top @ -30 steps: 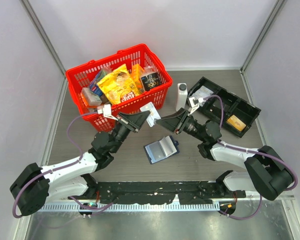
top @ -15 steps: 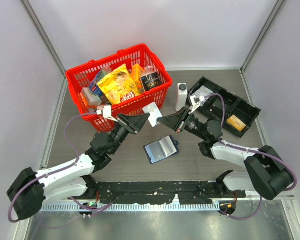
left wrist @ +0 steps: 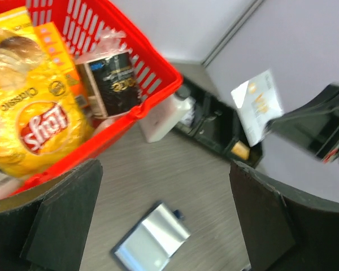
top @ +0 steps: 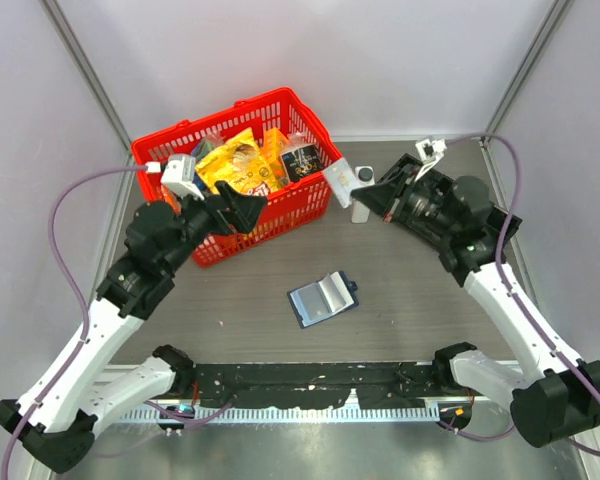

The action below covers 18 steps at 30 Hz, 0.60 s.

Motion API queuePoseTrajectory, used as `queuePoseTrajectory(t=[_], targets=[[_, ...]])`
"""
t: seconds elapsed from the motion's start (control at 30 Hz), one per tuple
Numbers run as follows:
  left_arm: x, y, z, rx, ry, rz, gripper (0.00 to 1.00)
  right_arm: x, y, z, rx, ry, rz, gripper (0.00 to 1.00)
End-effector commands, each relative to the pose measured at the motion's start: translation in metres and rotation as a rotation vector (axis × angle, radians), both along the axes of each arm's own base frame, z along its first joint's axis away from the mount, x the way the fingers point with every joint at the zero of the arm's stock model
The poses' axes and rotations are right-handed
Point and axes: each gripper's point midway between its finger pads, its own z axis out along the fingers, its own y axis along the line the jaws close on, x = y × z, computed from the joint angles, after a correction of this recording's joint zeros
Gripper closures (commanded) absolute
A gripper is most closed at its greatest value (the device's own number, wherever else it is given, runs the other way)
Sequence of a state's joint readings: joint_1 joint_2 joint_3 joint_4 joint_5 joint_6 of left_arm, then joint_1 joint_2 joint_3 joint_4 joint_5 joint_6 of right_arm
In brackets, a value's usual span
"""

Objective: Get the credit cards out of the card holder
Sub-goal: Place the credit card in the storage box.

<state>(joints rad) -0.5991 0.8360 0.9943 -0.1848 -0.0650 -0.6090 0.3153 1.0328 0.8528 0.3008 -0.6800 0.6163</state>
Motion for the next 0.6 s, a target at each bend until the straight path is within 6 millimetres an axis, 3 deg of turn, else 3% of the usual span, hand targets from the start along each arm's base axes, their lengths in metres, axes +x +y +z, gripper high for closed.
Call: queuePoseTrajectory(t=[0.0,0.17,0.2,0.33,0.57], targets=[[-0.012,0.010,-0.051,0.318,0.181,-0.136,0.00,0.026,-0.047,-0.027,-0.169,0.127,-0.138,0.99],[-0.003,0.016,-0.067,0.365,0.194,-0.113,0.00,0.069,-0.104,-0.038,-0.231,0.217,-0.323,0.99],[-0.003,0.015,-0.070,0.359,0.181,-0.115,0.00,0.080,-0.131,-0.038,-0.243,0.230,-0.402,0.99],[0.003,0.030,-0.091,0.392,0.172,-0.056,0.00,0.109,-0.182,-0.064,-0.313,0.322,-0.531,0.99],[0.003,0.053,-0.095,0.448,0.155,0.055,0.00,0.155,-0.207,-0.115,-0.456,0.376,-0.542,0.99]])
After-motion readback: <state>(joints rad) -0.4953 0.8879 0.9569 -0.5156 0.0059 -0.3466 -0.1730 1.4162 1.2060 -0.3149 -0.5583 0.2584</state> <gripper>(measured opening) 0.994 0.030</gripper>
